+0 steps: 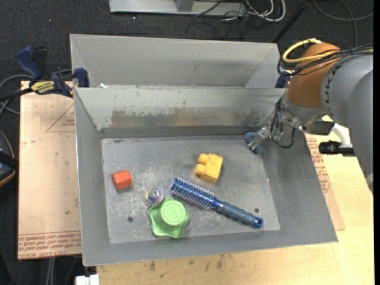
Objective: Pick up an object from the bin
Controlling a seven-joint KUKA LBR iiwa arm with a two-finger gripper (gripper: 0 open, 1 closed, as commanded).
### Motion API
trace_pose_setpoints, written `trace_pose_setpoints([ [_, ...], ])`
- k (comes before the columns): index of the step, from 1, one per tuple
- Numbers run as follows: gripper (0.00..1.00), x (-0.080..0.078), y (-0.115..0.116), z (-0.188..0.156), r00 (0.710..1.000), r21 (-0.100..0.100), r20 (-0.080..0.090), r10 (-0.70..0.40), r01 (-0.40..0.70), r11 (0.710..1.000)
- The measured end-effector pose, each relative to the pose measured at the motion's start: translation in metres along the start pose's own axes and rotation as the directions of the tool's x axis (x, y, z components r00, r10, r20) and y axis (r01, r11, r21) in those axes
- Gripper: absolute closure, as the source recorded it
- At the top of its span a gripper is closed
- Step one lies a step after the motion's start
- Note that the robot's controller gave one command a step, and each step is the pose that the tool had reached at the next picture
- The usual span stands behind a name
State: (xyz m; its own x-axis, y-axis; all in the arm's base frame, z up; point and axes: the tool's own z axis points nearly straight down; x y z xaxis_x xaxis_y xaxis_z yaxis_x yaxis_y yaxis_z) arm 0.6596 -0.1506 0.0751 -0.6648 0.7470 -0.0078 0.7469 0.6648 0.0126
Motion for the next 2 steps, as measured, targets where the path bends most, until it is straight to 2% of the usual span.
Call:
trace_pose_setpoints([
  [2,1.0,-0.002,0.004,-0.067,1.0,0.008,-0.003,-0.005,0.005,1.0],
])
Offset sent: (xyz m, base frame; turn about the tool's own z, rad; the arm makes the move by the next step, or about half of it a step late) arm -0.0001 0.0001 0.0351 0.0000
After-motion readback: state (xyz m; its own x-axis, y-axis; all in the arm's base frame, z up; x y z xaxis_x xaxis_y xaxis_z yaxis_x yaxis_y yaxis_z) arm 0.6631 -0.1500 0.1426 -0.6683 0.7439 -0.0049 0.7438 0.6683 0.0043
